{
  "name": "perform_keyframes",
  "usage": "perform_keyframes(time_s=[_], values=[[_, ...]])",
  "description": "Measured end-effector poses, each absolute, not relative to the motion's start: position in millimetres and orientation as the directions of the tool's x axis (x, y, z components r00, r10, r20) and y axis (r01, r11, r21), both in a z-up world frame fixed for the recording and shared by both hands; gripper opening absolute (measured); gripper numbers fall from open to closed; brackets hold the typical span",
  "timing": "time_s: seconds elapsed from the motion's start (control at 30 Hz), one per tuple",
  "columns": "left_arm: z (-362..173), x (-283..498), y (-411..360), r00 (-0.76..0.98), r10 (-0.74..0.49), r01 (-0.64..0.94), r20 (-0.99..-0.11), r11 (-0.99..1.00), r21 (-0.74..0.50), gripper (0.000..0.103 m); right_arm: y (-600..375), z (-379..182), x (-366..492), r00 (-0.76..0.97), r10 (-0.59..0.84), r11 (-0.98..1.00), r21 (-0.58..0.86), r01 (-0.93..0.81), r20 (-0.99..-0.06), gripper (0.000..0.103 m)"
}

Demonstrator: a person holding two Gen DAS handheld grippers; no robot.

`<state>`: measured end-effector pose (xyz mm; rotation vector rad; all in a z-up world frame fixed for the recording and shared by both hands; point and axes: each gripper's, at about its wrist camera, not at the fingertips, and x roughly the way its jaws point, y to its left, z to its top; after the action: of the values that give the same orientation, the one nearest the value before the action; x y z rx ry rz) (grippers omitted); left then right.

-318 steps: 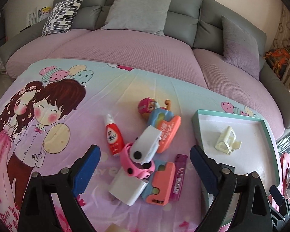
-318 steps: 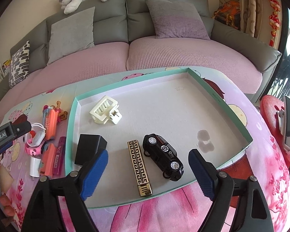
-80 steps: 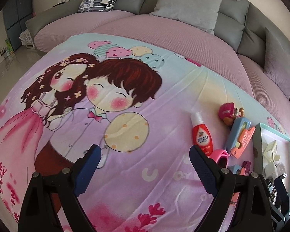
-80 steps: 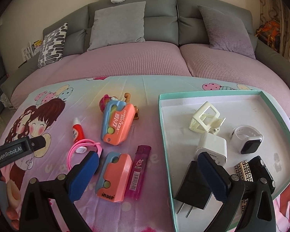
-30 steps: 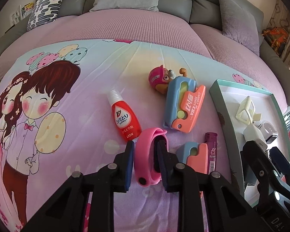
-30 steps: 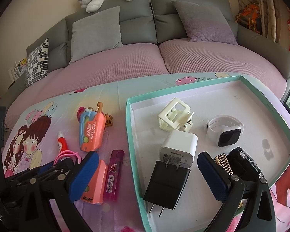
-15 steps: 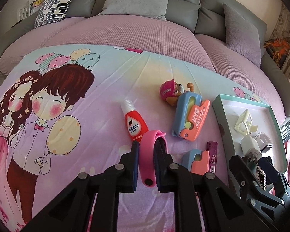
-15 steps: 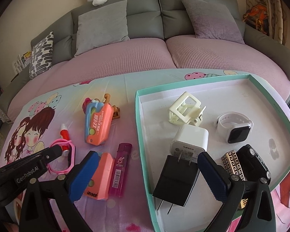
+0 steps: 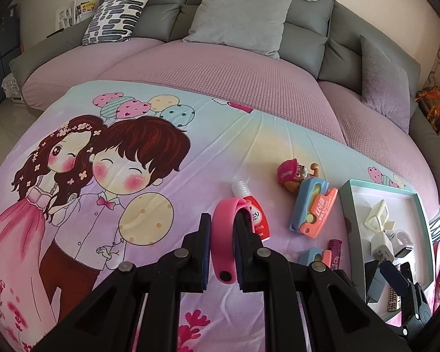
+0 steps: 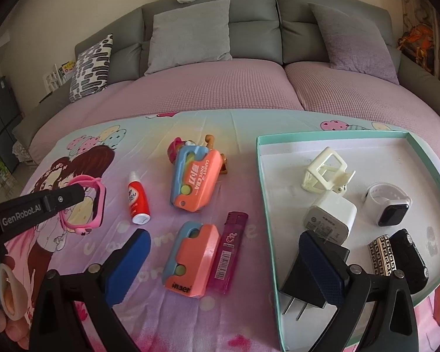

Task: Organize rigid objects
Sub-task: 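Grasp the orange-blue folding toy with the right tool while the left tool lifts the pink band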

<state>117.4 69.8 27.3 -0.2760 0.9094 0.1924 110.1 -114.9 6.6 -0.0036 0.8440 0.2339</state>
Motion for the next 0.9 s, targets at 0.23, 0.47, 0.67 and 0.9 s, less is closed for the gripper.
perform_keyframes(time_s=[0.23,0.47,0.67,0.9], values=[[25,117,74,0.594,0.048,-0.289,-0.803,0.944,-0.158,0.015,-96,-7,111,0.582,0.241,0.960,0.101,-0.263,-0.776,0.082],[22,118,75,0.586,0.044,-0.293,-0.809,0.943,-0.161,0.015,-83,-20,111,0.543,0.255,0.951,0.105,-0.291,-0.800,0.068],[19,117,80,0.580,0.047,-0.307,-0.813,0.937,-0.164,0.015,-70,-25,110,0.520,0.270,0.941,0.108,-0.321,-0.810,0.055],[16,118,81,0.571,0.042,-0.311,-0.820,0.935,-0.168,0.015,-65,-37,115,0.518,0.235,0.950,0.082,-0.301,-0.823,0.052]])
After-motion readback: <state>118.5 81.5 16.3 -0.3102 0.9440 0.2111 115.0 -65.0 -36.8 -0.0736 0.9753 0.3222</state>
